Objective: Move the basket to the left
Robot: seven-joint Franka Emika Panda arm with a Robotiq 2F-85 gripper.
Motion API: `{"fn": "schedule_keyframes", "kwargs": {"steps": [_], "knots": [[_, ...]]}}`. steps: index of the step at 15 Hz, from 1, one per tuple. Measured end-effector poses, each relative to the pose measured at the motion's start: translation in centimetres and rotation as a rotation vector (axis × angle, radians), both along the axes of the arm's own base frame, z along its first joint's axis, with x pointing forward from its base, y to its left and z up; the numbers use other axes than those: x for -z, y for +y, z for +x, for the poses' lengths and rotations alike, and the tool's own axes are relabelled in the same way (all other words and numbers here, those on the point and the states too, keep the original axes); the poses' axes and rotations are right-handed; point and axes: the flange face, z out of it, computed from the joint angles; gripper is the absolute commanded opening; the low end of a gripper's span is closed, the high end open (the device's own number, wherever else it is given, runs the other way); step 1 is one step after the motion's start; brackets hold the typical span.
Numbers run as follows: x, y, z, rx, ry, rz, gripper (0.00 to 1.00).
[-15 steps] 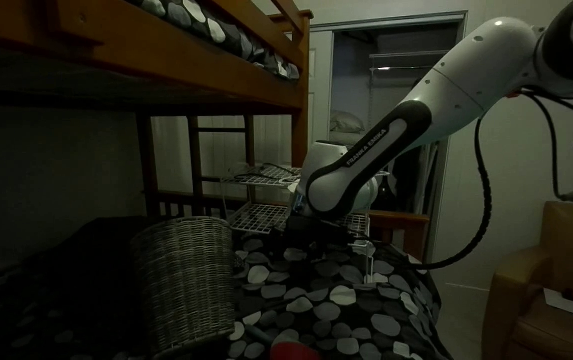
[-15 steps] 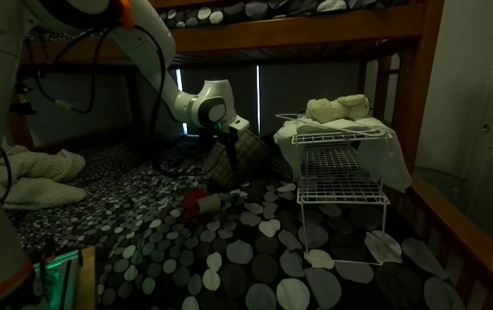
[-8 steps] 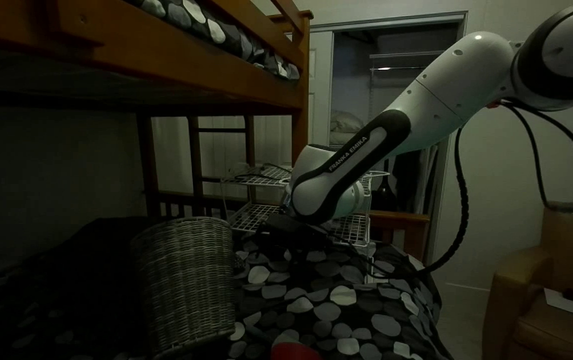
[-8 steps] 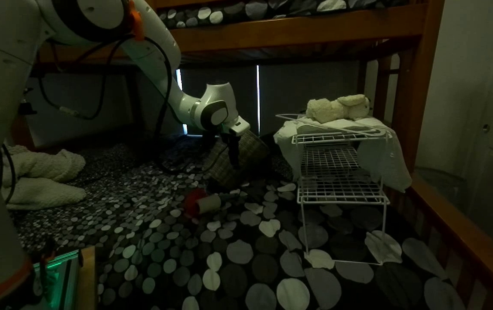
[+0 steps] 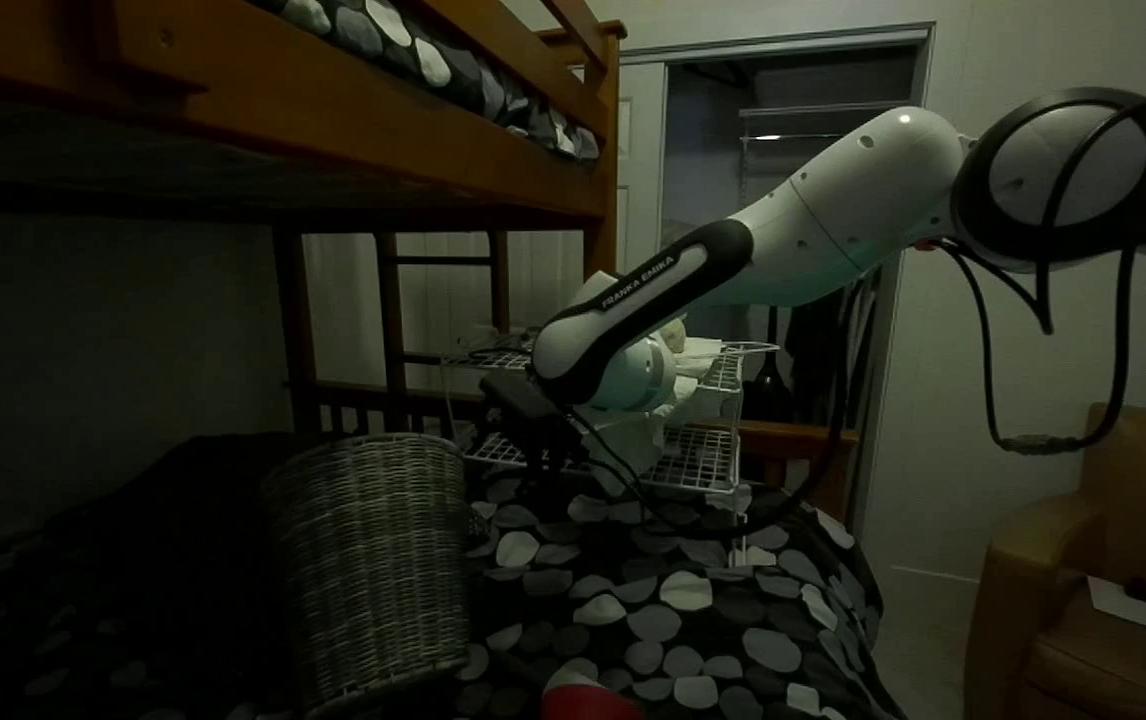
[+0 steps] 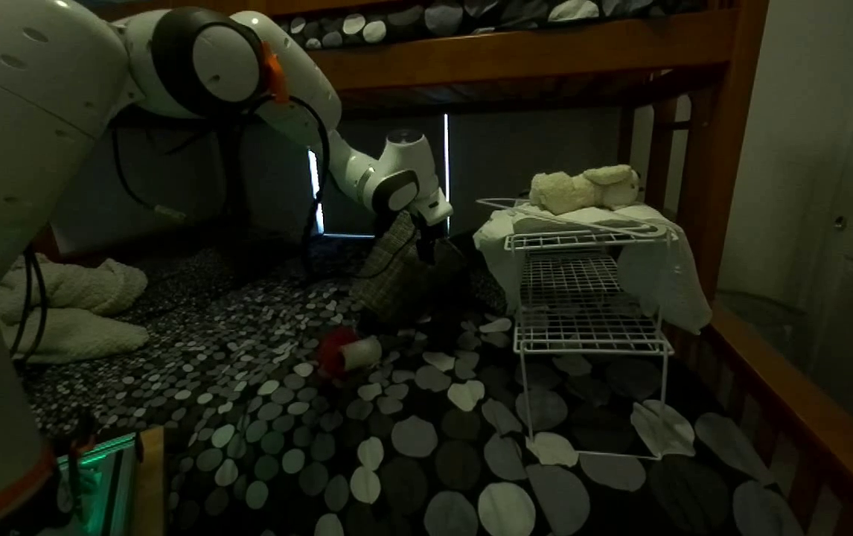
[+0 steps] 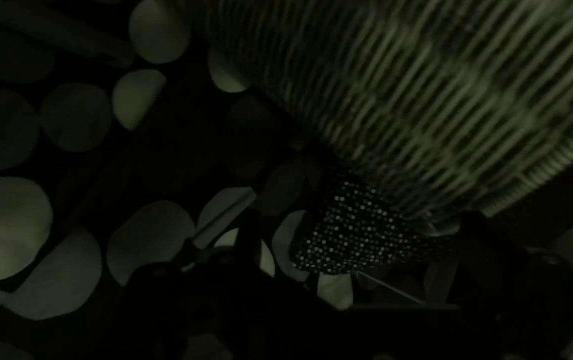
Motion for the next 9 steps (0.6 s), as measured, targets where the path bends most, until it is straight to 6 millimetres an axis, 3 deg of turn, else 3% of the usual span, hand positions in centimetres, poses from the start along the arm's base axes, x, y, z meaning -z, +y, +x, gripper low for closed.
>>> {"fn": "schedule_keyframes", "kwargs": {"steps": [5, 9], "knots": [[-3.0, 0.4, 4.5, 0.031, -0.026, 0.199, 1.00], [-2.5, 0.1, 6.9, -0.023, 0.077, 0.204, 1.00]]}}
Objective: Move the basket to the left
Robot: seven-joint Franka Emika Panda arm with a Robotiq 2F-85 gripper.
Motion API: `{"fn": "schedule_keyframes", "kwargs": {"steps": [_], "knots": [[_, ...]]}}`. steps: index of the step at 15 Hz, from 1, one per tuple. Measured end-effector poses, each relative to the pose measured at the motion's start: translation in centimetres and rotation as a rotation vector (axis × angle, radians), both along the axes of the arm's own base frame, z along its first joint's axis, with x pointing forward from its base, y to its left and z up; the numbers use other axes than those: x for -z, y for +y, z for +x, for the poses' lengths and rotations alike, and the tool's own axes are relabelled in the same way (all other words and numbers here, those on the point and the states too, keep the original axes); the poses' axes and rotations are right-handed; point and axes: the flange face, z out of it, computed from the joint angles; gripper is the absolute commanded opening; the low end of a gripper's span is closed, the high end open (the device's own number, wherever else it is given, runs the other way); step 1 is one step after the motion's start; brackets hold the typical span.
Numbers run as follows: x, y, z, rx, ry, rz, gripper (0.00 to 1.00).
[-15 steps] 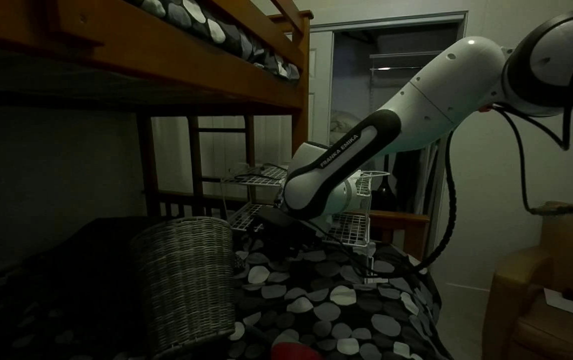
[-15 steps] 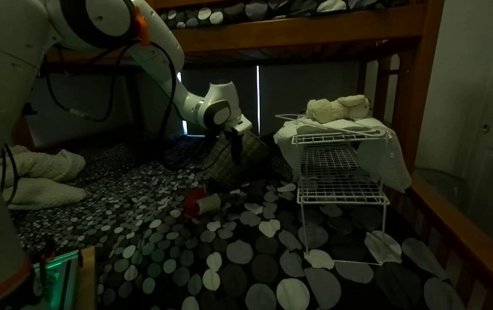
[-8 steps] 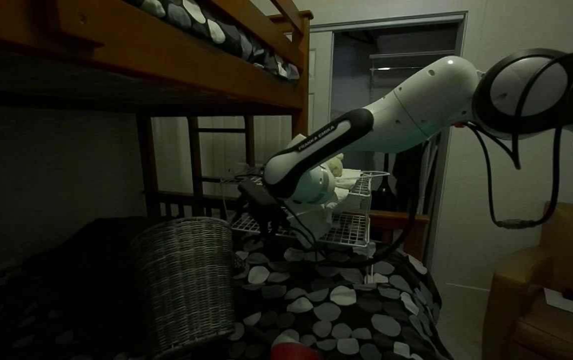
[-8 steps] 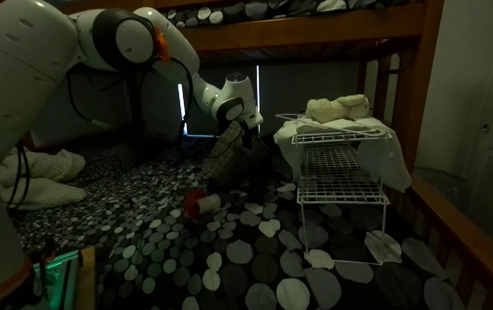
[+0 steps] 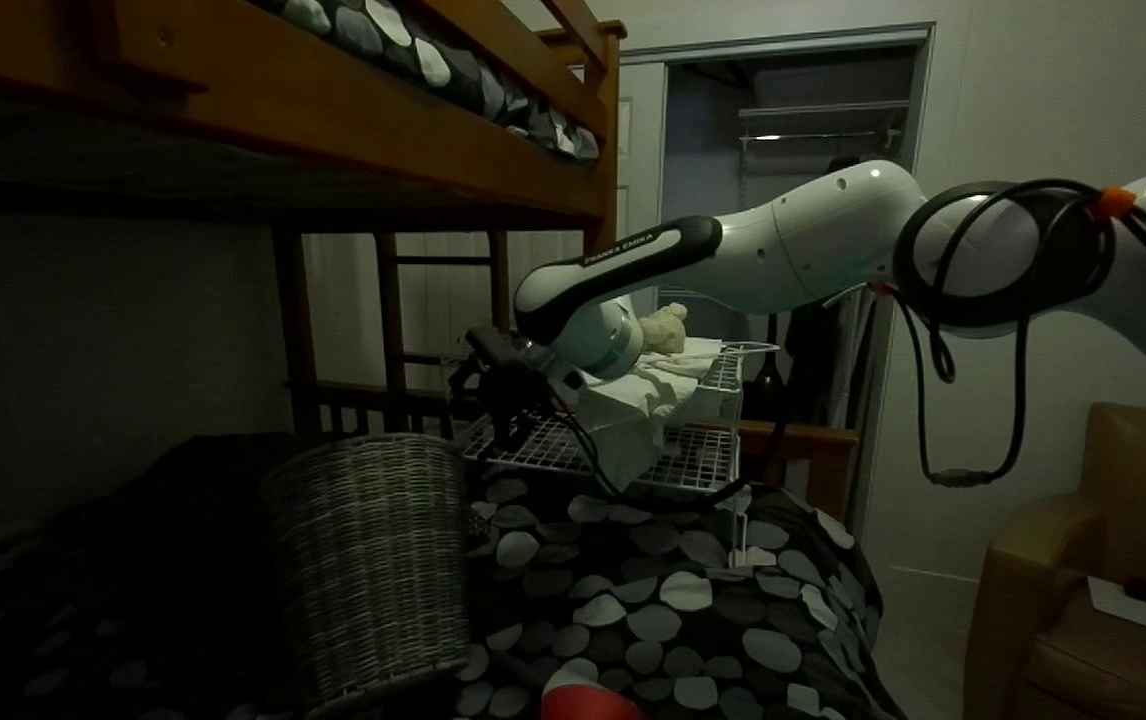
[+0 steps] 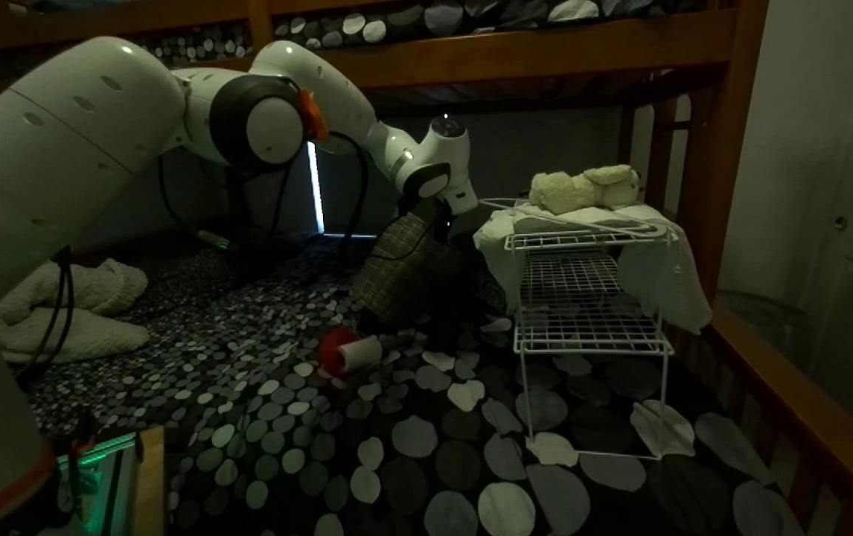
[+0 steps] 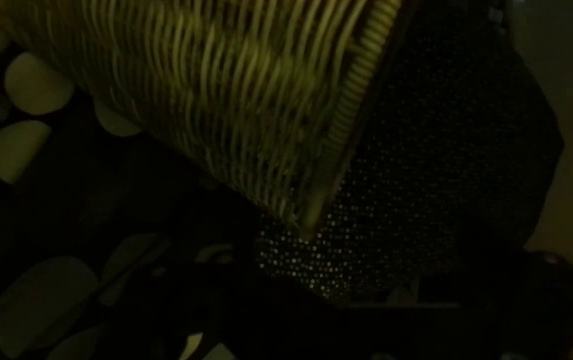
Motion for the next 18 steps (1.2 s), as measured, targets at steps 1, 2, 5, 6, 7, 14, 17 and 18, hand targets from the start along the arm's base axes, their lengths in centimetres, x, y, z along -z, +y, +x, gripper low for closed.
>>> {"fn": "schedule_keyframes", "kwargs": {"steps": [1, 2, 5, 6, 7, 14, 17, 18], "knots": [[0.6, 0.3, 0.3, -0.022, 0.031, 0.001, 1.00], [1.4, 0.9, 0.4, -0.043, 0.058, 0.004, 1.00], [3.0, 2.7, 1.0, -0.075, 0.075, 0.023, 1.00], [3.1, 3.2, 1.2, -0.077, 0.065, 0.030, 1.00], [3.0, 3.6, 1.5, -0.079, 0.050, 0.033, 1.00], [4.1, 3.6, 2.1, -0.147, 0.047, 0.001, 1.00], [4.3, 3.2, 2.2, -0.151, 0.042, -0.005, 1.00], [4.2, 3.3, 2.2, -0.152, 0.042, -0.004, 1.00]]}}
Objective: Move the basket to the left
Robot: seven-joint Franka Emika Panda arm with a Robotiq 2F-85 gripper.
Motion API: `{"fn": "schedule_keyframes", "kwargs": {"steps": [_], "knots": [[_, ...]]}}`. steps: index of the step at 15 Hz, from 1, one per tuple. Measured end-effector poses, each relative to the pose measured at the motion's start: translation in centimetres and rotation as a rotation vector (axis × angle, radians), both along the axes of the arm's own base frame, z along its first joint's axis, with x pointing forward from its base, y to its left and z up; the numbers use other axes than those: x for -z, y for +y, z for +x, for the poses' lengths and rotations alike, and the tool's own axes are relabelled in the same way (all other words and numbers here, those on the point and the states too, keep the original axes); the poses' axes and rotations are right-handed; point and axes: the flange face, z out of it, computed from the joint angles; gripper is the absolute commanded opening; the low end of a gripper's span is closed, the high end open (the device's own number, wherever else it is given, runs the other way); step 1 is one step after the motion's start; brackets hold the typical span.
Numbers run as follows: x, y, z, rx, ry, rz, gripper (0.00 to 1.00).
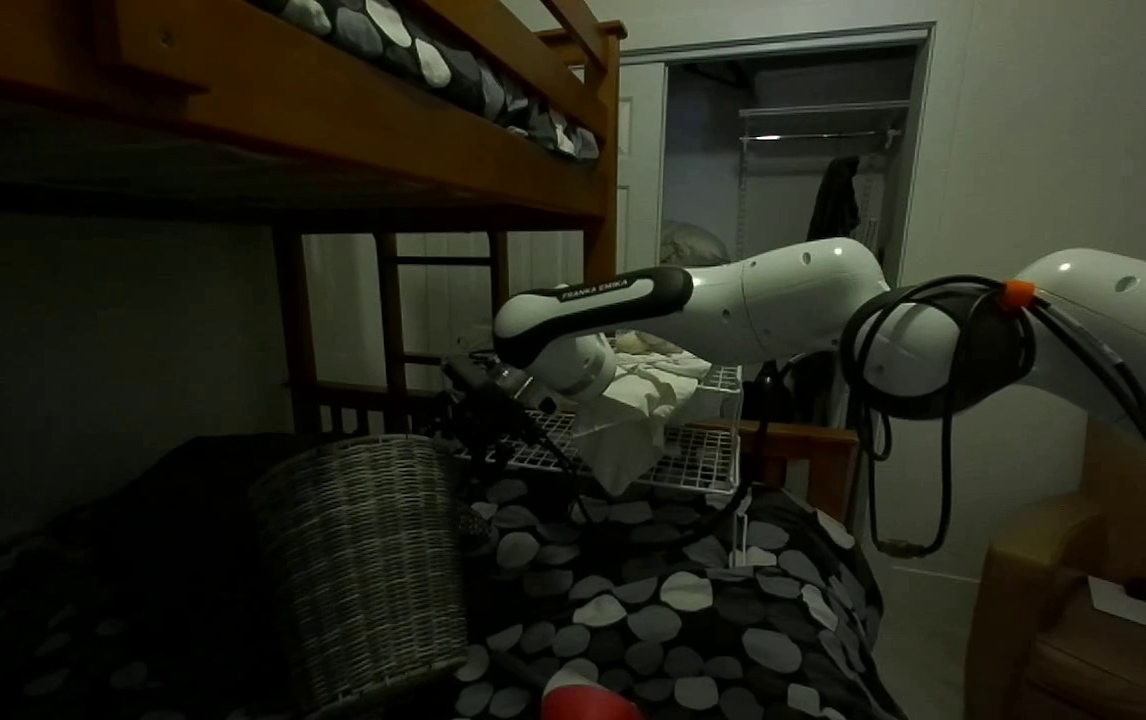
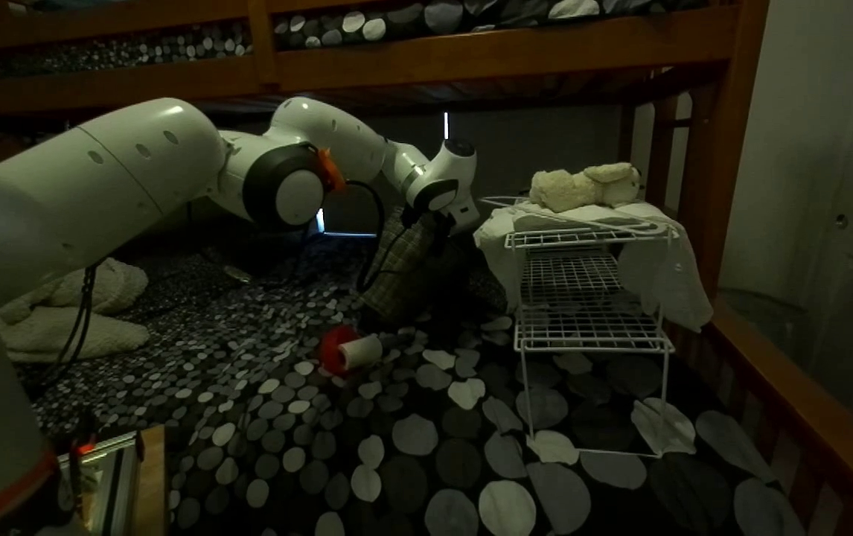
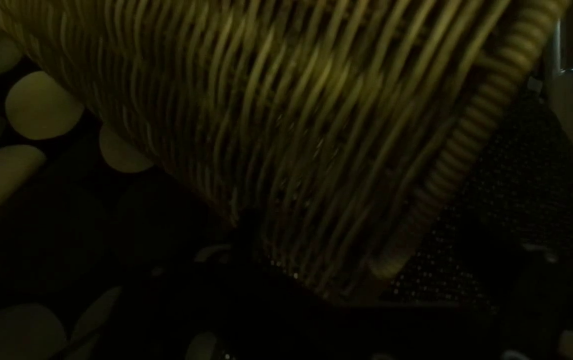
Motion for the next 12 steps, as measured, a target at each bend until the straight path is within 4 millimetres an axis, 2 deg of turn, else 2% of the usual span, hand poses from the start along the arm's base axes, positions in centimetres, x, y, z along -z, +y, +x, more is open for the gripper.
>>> {"fn": "schedule_keyframes", "kwargs": {"steps": [4, 6, 8, 10, 12], "knots": [[-1.5, -0.1, -0.2, -0.030, 0.013, 0.011, 1.00], [-3.2, -0.9, -0.3, -0.069, 0.034, 0.032, 1.00], [-4.1, -1.8, -0.5, -0.102, 0.087, 0.050, 1.00], [-3.5, -2.5, -0.6, -0.116, 0.130, 0.050, 1.00], [-1.8, -2.2, -0.7, -0.114, 0.160, 0.055, 1.00]]}}
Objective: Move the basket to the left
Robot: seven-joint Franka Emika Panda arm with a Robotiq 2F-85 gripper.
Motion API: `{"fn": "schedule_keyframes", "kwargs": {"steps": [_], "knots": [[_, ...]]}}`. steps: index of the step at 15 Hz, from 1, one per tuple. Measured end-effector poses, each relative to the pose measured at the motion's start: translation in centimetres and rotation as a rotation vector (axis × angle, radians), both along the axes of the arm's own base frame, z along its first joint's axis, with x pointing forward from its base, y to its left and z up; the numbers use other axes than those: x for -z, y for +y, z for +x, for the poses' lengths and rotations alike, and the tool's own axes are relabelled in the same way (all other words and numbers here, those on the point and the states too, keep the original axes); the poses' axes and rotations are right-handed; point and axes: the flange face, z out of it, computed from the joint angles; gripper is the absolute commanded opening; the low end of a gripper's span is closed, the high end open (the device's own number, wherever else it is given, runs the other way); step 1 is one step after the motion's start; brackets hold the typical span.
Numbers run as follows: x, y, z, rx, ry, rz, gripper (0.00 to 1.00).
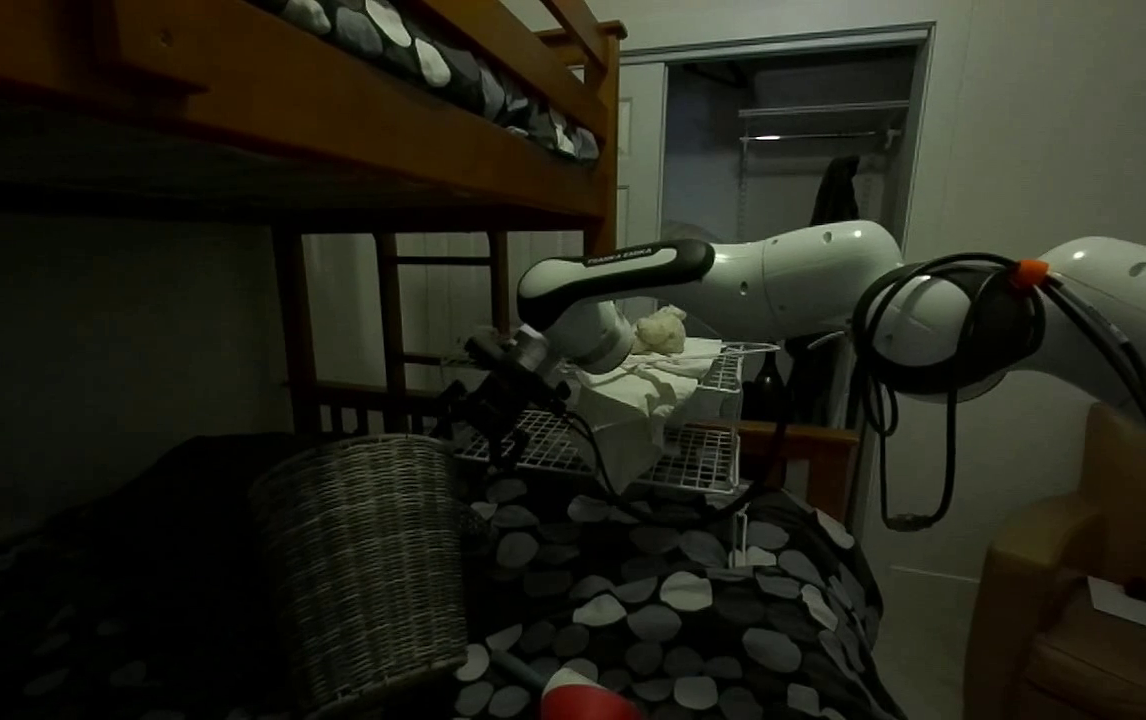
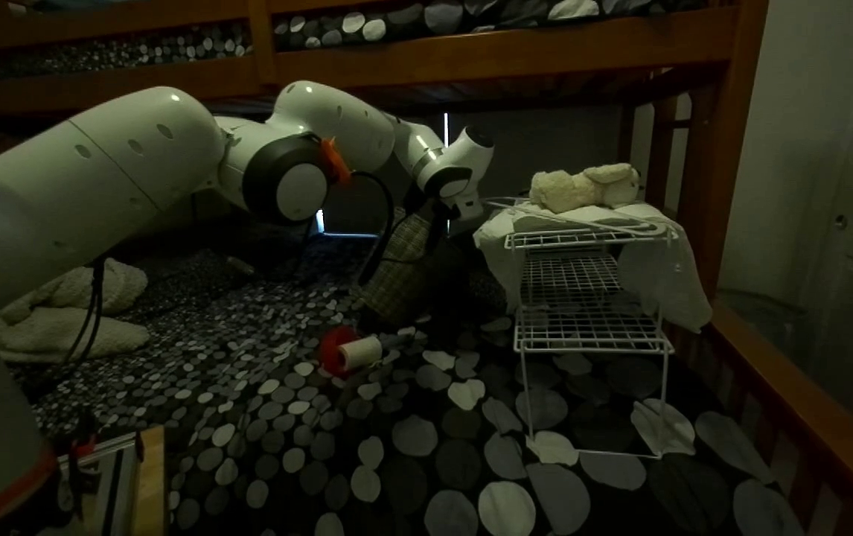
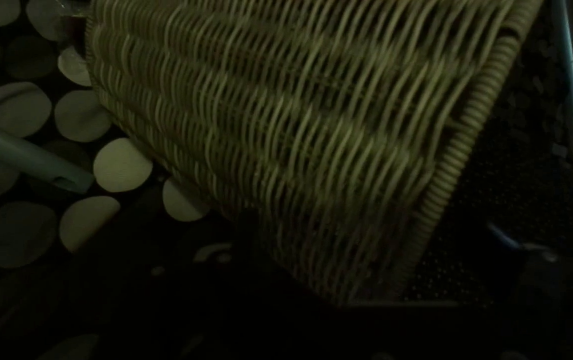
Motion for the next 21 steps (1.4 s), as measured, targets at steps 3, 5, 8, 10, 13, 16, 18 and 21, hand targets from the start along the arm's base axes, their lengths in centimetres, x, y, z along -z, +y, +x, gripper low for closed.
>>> {"fn": "schedule_keyframes", "kwargs": {"steps": [3, 5, 8, 10, 13, 16, 18, 21], "knots": [[2.6, 2.3, -0.4, 0.009, 0.022, 0.042, 1.00], [3.1, 4.3, -0.7, 0.010, 0.012, 0.067, 1.00], [2.2, 6.2, -2.1, -0.071, 0.066, 0.066, 1.00], [1.7, 6.6, -3.3, -0.164, 0.140, 0.042, 1.00], [1.5, 5.7, -4.9, -0.272, 0.244, -0.026, 1.00], [1.8, 3.9, -6.1, -0.343, 0.329, -0.143, 1.00], [2.2, 2.9, -6.9, -0.389, 0.384, -0.219, 1.00], [2.2, 1.8, -8.5, -0.457, 0.467, -0.333, 1.00]]}}
